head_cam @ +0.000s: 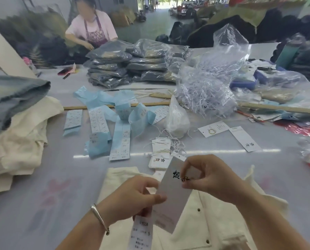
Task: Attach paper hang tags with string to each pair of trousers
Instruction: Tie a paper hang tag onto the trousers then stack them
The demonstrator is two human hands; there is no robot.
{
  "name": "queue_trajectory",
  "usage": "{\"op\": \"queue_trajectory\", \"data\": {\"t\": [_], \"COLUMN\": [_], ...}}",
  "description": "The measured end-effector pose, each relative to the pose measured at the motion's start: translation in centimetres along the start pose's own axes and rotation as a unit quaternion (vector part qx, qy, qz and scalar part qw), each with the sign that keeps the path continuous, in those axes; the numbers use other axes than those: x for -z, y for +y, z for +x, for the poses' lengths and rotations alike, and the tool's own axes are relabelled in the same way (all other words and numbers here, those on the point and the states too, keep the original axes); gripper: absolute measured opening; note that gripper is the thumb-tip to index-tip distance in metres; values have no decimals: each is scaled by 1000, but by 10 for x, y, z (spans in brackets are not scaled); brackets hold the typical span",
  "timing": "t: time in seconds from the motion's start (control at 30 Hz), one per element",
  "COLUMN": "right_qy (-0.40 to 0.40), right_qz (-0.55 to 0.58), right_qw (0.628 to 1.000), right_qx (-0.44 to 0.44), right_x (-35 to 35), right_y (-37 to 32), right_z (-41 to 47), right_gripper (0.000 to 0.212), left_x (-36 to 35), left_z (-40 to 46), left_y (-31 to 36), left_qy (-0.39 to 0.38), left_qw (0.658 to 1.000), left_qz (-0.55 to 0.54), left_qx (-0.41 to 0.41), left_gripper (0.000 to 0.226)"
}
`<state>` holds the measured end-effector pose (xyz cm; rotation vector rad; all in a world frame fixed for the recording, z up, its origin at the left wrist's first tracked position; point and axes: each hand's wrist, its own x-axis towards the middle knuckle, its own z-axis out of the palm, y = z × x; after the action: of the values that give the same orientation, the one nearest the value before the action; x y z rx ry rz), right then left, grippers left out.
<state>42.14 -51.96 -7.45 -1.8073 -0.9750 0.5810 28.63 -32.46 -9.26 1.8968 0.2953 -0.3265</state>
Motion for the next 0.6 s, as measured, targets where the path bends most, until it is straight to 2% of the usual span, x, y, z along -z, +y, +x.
{"op": "queue_trajectory", "data": {"t": [0.1, 0.13, 0.17, 0.27, 0.33, 0.4, 0.5, 0.53, 0.6], "right_qy": [56, 81, 101, 103, 144, 220, 276, 272, 247], "right_qz": [84, 128, 178, 269, 252, 176, 3, -31, -49], "right_qw": [995, 988, 979, 956, 955, 958, 958, 958, 965], "right_qx": [12, 4, -12, -47, -56, -61, -79, -81, -70], "right_x": [-13, -19, -26, -50, -66, -74, -76, -76, -76], "right_y": [4, 7, 9, 13, 14, 17, 20, 17, 7], "right_z": [-11, -16, -21, -37, -45, -47, -43, -41, -35], "right_gripper": [65, 72, 69, 27, 11, 11, 32, 35, 45], "left_x": [-20, -25, -28, -37, -40, -38, -26, -22, -16], "left_z": [-12, -15, -17, -22, -25, -27, -29, -29, -30], "left_y": [3, 4, 3, 2, 3, 1, 0, 1, 7], "left_qy": [36, 60, 84, 126, 126, 148, 200, 189, 108], "left_qw": [999, 997, 994, 985, 985, 985, 979, 981, 991], "left_qz": [-24, -45, -67, -113, -118, -85, -28, -36, -60], "left_qx": [-11, -12, -9, 12, 24, 33, 7, -11, -45], "left_gripper": [10, 12, 13, 18, 18, 31, 36, 37, 38]}}
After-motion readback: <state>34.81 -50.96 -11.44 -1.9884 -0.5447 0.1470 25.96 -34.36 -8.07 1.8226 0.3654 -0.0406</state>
